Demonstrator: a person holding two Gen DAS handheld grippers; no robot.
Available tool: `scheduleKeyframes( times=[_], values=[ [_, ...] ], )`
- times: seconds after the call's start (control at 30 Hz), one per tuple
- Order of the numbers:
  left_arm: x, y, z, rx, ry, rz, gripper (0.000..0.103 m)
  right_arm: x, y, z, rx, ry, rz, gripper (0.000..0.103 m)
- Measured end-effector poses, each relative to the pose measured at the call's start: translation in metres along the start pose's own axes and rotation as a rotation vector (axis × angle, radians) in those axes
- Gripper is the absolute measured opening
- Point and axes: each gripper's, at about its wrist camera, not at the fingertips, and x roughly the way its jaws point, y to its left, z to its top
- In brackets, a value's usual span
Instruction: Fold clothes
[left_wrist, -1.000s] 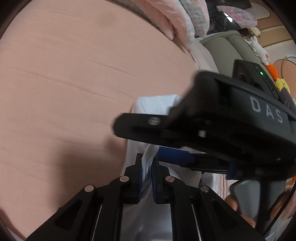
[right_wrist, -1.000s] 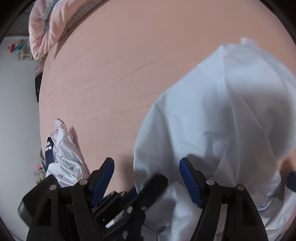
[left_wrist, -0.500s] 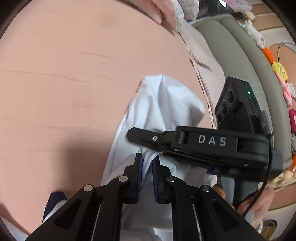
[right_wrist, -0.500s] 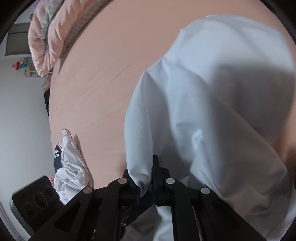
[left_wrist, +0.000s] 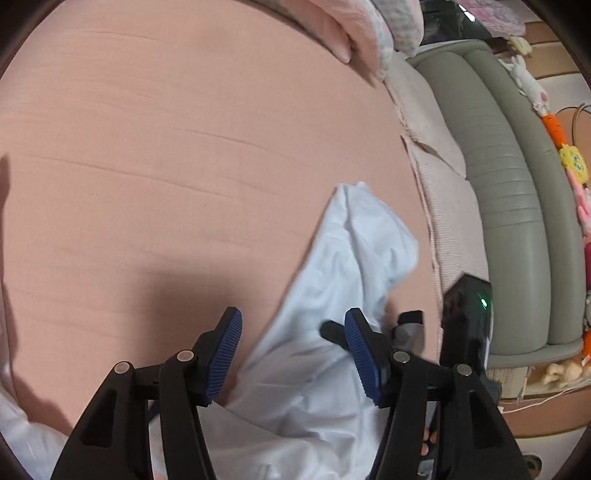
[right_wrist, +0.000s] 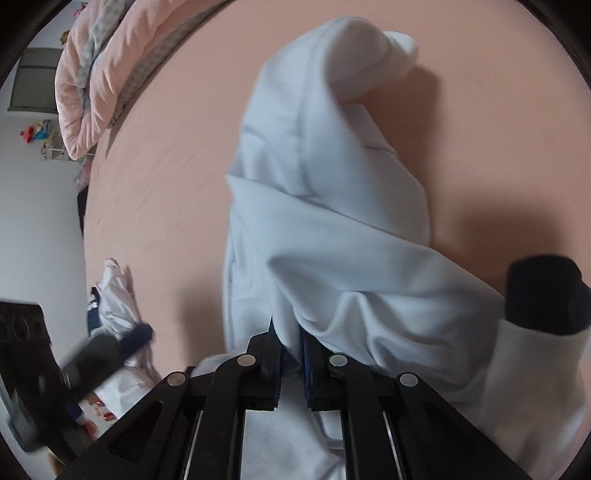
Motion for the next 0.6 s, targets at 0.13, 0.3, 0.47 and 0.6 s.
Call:
scheduleKeyframes(
  times=[0.13, 0.3, 0.47, 0.6],
  values=[
    [0.031, -0.011, 0.008, 0.034, 0.047, 0.056, 0.055, -0.001, -0.005, -0.011, -0.013, -0.022, -0.016, 0.002],
    [0.07, -0.03, 0.007, 0.106, 0.1, 0.117, 0.055, -0.001, -0.003, -0.022, -0.053, -0.054, -0.021, 0.002],
    [0.093, -0.046, 0.015, 0.144, 0.108, 0.171, 0.055, 0.001, -0.007, -0.025, -0.05, -0.073, 0.032, 0.002],
    [0.102, -0.058, 0.029, 0.136, 0.097, 0.126, 0.055, 0.004, -0.006, -0.026, -0.046, -0.085, 0.054, 0.002]
  ],
)
